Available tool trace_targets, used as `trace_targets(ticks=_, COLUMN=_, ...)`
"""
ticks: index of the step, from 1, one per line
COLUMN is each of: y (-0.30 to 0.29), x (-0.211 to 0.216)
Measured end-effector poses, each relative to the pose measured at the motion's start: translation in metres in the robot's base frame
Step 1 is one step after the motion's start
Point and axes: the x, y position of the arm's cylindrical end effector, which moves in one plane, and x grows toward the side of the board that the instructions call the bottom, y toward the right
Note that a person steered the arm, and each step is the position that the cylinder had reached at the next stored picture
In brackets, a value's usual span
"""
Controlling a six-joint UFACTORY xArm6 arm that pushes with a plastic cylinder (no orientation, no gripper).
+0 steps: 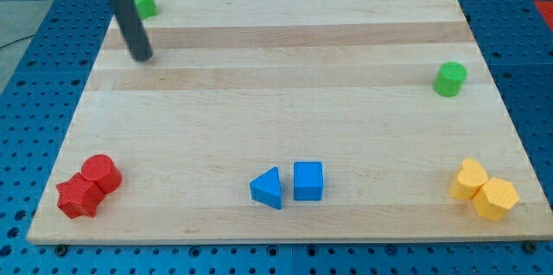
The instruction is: Slide the red star to the bottom of the red circle
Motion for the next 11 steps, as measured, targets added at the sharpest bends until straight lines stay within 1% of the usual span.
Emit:
trace_targets(ticks=1, y=-0.061, x=0.041)
trace_targets(ticks=2, y=-0.069, x=0.053)
trace_targets(ticks=3, y=-0.067, x=0.102)
trace_targets(ticks=4, y=-0.067, x=0.209)
trace_targets(ticks=5, y=-0.064, x=0.254)
trace_targets(ticks=6, y=-0.049, x=0.253)
trace_targets(ticks=7, y=-0.066, x=0.246)
trace_targets(ticks=8, y=-0.067, x=0.235)
trace_targets(ticks=9, y=-0.055, x=0.227)
trace_targets(ticks=10, y=-0.023, x=0.232)
trace_targets(ticks=11, y=-0.020, x=0.232)
